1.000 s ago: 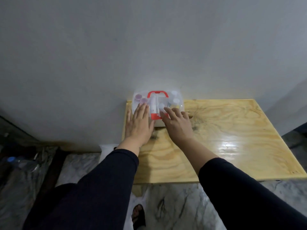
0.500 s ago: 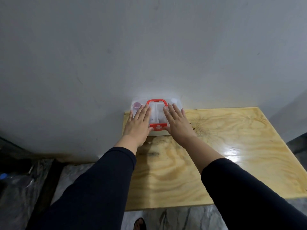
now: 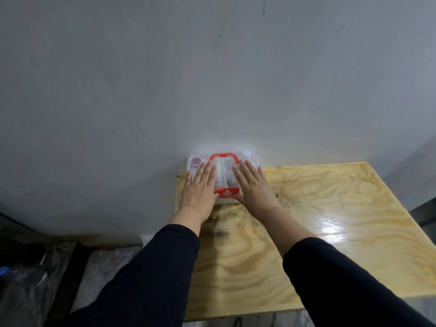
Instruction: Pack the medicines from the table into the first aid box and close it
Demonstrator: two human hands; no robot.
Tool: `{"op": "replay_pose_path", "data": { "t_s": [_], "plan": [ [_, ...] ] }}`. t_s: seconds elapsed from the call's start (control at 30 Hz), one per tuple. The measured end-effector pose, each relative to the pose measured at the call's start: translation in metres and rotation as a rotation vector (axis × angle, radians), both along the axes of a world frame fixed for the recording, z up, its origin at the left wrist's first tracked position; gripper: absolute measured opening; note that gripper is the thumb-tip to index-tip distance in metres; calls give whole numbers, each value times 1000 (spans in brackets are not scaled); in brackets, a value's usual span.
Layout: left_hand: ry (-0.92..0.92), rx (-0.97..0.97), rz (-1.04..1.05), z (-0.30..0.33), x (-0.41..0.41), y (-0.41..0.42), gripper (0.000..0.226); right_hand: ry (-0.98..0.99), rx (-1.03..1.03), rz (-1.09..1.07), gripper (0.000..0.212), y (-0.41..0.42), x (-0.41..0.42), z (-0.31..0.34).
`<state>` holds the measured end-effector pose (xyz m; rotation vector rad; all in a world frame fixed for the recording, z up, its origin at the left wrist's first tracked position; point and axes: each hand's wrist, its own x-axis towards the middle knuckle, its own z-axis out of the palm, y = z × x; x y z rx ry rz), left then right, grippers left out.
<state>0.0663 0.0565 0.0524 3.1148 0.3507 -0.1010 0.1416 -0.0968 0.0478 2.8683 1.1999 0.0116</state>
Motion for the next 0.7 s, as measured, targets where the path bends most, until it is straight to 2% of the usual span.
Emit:
{"op": "replay_pose_path", "data": {
  "t_s": [0.37, 0.53, 0.63, 0.7],
  "plan": [
    [-65, 7, 7, -6, 3, 1, 74, -37, 28, -16, 72, 5, 1, -4],
    [20, 4, -43, 5, 1, 5, 72, 108, 27, -16, 73, 0, 2, 17],
    [-80, -63, -64, 25, -7, 15, 71, 162, 170, 11, 69, -4, -6, 52],
    [-274, -163, -63, 26, -42, 11, 69, 101, 395, 21, 62, -14, -15, 88]
  ]
}}
